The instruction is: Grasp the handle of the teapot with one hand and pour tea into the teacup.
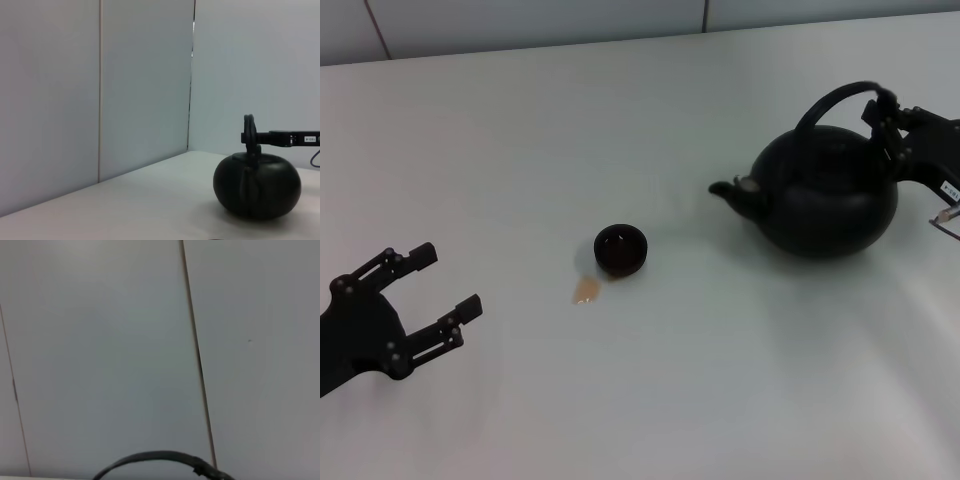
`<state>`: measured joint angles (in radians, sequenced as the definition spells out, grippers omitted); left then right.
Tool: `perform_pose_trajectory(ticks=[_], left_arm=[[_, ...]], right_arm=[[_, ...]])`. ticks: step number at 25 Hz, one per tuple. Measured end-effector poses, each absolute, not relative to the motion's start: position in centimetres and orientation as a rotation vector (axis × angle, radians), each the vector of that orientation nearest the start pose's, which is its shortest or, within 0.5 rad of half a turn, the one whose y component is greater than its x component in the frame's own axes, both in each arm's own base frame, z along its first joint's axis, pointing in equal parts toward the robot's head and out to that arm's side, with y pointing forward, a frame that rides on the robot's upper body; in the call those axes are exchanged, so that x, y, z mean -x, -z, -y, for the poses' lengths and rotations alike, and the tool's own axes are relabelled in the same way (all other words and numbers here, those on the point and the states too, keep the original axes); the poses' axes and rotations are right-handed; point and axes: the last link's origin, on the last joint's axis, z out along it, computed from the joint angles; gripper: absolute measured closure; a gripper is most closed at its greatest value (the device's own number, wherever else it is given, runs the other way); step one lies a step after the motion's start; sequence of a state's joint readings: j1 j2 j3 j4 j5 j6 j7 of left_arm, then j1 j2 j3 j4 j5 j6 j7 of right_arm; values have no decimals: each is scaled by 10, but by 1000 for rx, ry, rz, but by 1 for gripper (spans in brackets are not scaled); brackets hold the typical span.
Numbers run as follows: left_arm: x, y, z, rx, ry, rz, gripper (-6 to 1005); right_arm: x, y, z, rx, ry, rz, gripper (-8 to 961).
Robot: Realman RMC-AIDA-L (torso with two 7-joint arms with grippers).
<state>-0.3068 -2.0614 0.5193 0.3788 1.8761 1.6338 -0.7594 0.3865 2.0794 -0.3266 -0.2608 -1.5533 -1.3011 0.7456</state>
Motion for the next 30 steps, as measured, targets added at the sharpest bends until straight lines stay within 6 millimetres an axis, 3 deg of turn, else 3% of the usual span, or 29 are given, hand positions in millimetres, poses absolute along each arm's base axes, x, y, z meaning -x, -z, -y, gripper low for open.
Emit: perform_pose_trajectory(ticks=[7,13,18,24,30], left_arm=[[327,9,-247,2448,845,374,194],[326,8,-248,2448,849,370,194],[325,9,-248,2449,851,366,194],[325,10,-247,2449,852,367,194],[325,15,-246,2460,857,393,194]], right_arm=[[-355,-15,-305,1875,-787,-661,818],[-360,-16,-298,1864,-791,-669,610],[-362,-19,-279,1861,-824,-633,365],[-376,-25,-236,1785,-864,-639,317],[-380,-23,-221,1758,-873,-663,292]])
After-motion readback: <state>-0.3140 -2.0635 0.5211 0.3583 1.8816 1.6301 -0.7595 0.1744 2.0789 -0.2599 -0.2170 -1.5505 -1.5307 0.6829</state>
